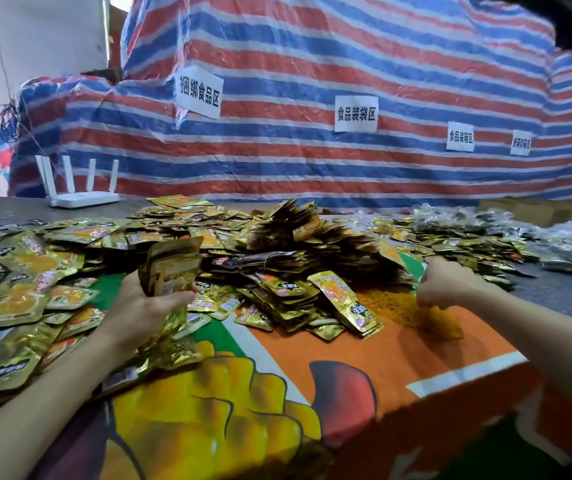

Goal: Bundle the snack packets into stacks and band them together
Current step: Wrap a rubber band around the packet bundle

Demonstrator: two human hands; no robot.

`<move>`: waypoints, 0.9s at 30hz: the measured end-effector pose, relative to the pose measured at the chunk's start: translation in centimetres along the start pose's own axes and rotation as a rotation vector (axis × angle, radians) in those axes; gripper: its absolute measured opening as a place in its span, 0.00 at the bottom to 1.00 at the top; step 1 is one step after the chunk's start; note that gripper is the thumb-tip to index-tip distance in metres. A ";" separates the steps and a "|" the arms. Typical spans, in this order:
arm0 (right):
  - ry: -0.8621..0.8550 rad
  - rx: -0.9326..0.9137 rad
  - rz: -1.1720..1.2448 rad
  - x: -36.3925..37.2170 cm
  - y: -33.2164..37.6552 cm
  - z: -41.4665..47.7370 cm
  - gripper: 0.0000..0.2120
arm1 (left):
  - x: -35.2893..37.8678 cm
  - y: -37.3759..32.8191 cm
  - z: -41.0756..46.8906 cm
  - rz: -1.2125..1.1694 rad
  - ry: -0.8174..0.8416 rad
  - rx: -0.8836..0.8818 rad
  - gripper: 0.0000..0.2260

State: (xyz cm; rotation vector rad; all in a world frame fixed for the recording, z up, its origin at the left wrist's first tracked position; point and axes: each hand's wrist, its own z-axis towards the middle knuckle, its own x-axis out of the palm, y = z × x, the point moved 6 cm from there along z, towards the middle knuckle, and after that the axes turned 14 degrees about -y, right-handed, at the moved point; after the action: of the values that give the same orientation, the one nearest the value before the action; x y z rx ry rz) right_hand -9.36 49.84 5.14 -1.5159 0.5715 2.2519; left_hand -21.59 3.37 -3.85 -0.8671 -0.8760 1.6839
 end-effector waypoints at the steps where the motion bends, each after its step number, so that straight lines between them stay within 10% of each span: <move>1: -0.009 0.003 0.033 0.0 -0.1 0.5 0.05 | -0.1 0.0 0.0 0.004 0.002 -0.003 0.27; 17: -0.319 -0.053 0.138 -5.7 2.3 1.8 0.09 | -0.9 -5.8 -3.1 -0.115 -0.056 -0.051 0.07; 22: -0.458 -0.217 0.513 -8.1 8.1 -0.1 0.09 | -2.7 -5.7 -2.3 -0.338 -0.210 -0.191 0.04; 27: -0.288 -0.445 0.881 -8.1 18.1 -4.5 0.07 | -2.5 -5.8 -2.8 -0.486 -0.027 -0.294 0.14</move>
State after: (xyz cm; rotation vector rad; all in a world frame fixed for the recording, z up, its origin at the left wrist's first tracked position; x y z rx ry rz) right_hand -12.15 31.48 13.43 -1.1859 0.7915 3.3878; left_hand -16.00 2.71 0.13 -0.7474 -1.2599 1.1639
